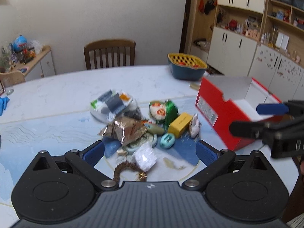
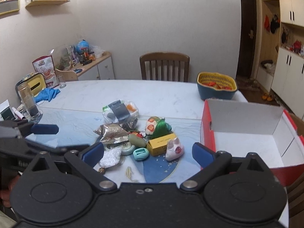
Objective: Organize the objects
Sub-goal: 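Reach the left tool to the brown bead bracelet while the right tool approaches the white figurine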
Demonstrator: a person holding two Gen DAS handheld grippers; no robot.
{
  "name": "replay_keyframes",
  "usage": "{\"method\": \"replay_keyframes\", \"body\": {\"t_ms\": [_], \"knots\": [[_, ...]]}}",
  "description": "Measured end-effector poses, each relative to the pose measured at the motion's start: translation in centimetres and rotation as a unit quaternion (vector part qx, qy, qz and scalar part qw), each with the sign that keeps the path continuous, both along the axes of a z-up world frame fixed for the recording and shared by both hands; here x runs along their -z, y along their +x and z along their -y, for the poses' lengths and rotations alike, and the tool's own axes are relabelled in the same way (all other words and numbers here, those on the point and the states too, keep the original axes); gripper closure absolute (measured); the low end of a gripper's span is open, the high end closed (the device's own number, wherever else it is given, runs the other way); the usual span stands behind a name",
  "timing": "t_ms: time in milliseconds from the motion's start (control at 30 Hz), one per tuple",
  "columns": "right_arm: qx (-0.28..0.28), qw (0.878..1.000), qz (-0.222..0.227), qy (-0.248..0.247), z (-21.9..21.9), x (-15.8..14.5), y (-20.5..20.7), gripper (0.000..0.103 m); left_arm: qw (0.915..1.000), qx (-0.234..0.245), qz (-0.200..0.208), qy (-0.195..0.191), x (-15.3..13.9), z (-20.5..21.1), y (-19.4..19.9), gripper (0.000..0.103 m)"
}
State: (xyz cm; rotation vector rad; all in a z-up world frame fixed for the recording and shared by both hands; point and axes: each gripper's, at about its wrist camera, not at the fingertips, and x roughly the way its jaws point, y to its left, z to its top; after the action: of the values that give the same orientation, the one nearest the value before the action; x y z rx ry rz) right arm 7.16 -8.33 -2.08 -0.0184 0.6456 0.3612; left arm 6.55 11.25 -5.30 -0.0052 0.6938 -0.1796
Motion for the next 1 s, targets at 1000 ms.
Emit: {"method": "replay_keyframes", "body": {"t_ms": [1000], "knots": [[0.067, 0.989, -0.109, -0.076, -3.1, 9.0, 10.6, 0.04, 0.9917, 0.075, -0.091, 0.051, 10.3, -2.9, 5.6, 0.018]]}}
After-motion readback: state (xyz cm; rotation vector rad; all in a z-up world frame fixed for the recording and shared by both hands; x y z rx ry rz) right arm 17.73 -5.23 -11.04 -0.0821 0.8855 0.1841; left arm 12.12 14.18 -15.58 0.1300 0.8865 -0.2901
